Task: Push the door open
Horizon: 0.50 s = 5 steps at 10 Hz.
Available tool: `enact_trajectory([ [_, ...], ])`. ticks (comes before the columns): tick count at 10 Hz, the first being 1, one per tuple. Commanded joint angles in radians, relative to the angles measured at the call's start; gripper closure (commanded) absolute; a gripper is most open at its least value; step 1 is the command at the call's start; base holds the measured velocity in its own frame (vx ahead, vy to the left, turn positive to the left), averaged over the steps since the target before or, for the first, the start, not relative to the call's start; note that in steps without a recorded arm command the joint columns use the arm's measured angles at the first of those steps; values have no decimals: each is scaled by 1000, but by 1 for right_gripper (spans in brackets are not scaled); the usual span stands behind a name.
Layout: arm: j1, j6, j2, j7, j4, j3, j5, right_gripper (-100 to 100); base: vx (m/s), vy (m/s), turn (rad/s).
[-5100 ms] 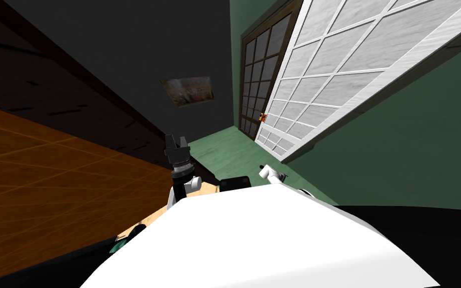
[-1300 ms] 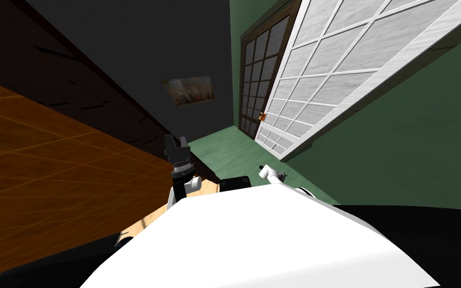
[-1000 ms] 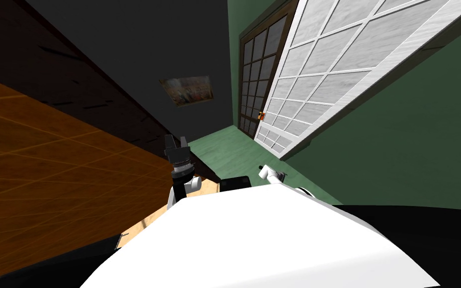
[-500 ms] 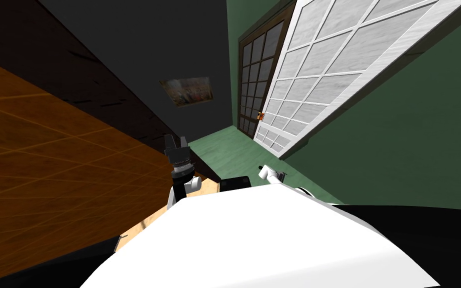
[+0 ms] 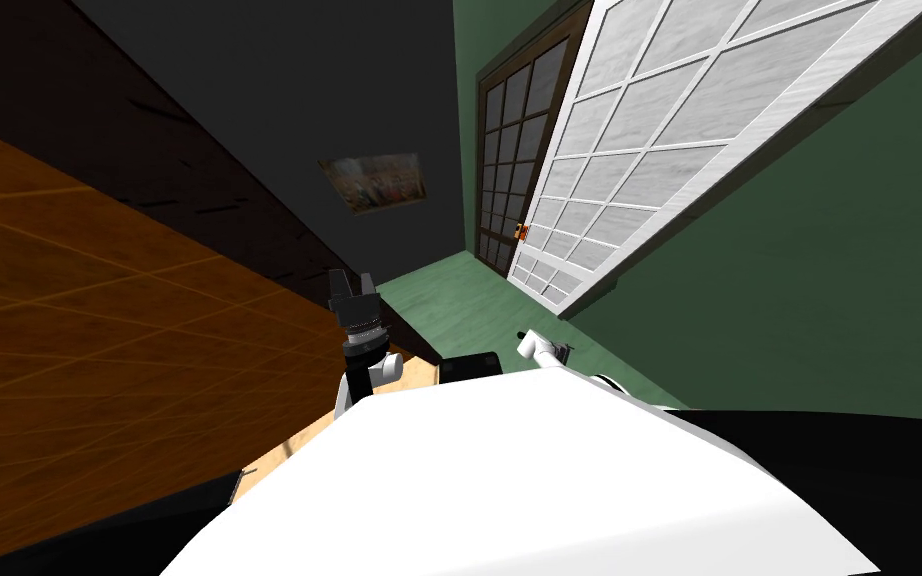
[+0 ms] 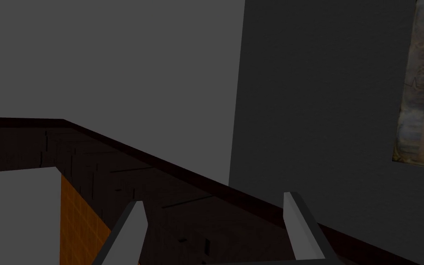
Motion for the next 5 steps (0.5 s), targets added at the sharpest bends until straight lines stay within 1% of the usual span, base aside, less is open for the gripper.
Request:
enact_trajectory([
  [1, 0, 0, 0, 0, 0, 0, 0, -100, 0, 0, 0],
  [3, 0, 0, 0, 0, 0, 0, 0, -100, 0, 0, 0],
  [4, -4, -3, -4, 1, 15, 10, 2, -100, -38, 32, 30],
  [5, -5, -3, -5, 2, 17, 12, 3, -100, -88, 89, 106],
])
